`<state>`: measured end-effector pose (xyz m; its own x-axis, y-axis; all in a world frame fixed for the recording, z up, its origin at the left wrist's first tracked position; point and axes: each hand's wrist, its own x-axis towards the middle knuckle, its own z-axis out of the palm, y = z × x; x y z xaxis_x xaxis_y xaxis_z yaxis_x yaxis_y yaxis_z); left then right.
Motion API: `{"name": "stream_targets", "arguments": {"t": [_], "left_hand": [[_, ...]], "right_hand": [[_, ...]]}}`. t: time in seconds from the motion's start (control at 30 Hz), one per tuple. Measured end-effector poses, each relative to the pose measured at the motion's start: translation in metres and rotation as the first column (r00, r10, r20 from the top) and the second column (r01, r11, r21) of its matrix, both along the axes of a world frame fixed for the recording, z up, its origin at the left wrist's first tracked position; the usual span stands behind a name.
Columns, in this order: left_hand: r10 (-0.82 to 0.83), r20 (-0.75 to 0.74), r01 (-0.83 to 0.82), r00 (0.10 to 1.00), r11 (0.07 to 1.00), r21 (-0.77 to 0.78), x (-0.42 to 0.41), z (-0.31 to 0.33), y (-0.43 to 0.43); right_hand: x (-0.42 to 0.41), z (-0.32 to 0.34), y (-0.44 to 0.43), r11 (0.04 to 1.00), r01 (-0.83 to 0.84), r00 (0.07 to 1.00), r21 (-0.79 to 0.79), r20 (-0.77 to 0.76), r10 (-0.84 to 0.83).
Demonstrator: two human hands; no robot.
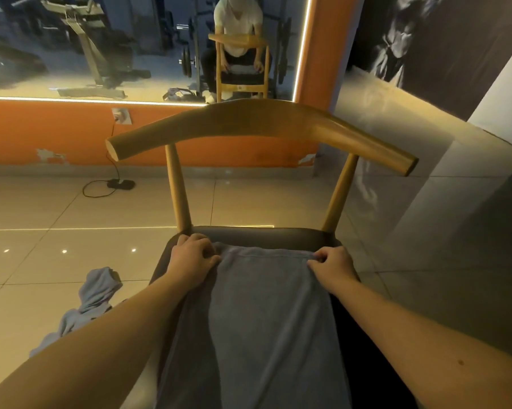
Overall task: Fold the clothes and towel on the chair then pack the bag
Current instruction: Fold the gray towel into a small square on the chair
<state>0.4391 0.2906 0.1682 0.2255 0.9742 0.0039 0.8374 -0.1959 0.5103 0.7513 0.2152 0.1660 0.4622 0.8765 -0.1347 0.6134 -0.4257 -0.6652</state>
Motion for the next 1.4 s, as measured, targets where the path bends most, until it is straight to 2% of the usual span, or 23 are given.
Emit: {"name": "stream_targets", "arguments": {"t": [0.17, 0.27, 0.37, 0.5, 0.7, 0.77, 0.87, 1.07, 1.23, 1.4], "left_hand": [[-0.035, -0.096, 0.034, 0.995, 0.999, -0.015, 0.012, 0.009, 0.004], [-0.015, -0.090, 0.009, 0.996, 0.998, -0.058, 0.016, 0.018, 0.002], [-0.003, 0.002, 0.003, 1.000, 0.995, -0.095, 0.017, 0.029, -0.004], [0.058, 0.166, -0.032, 0.984, 0.988, -0.153, 0.012, 0.046, -0.015], [0.066, 0.305, 0.009, 0.950, 0.972, -0.236, -0.006, 0.101, -0.040], [0.061, 0.335, 0.024, 0.940, 0.969, -0.246, -0.012, 0.122, -0.051], [0.085, 0.414, 0.037, 0.906, 0.960, -0.277, -0.021, 0.153, -0.072], [0.102, 0.556, 0.099, 0.825, 0.943, -0.319, -0.043, 0.215, -0.132], [0.076, 0.680, 0.157, 0.729, 0.948, -0.275, -0.062, 0.258, -0.185], [-0.001, 0.700, 0.177, 0.714, 0.968, -0.179, -0.079, 0.297, -0.229]], "right_hand": [[0.008, 0.013, 0.012, 0.998, 0.012, 0.993, -0.064, -0.117, -0.020], [0.010, 0.018, 0.017, 0.995, 0.014, 0.990, -0.097, -0.141, -0.028], [0.005, 0.019, 0.020, 0.996, 0.026, 0.995, -0.083, -0.096, -0.034], [-0.007, 0.027, 0.022, 0.995, 0.014, 0.988, -0.096, -0.153, -0.029], [-0.006, 0.063, 0.001, 0.986, -0.046, 0.913, -0.160, -0.407, -0.023], [-0.010, 0.084, -0.012, 0.992, -0.038, 0.875, -0.120, -0.483, -0.025], [-0.014, 0.117, -0.033, 1.000, -0.011, 0.863, -0.006, -0.505, 0.006], [-0.017, 0.201, -0.088, 0.983, -0.009, 0.893, 0.183, -0.442, 0.090], [-0.033, 0.273, -0.141, 0.940, 0.008, 0.900, 0.341, -0.411, 0.142], [-0.047, 0.340, -0.190, 0.883, -0.032, 0.943, 0.468, -0.278, 0.182]]}}
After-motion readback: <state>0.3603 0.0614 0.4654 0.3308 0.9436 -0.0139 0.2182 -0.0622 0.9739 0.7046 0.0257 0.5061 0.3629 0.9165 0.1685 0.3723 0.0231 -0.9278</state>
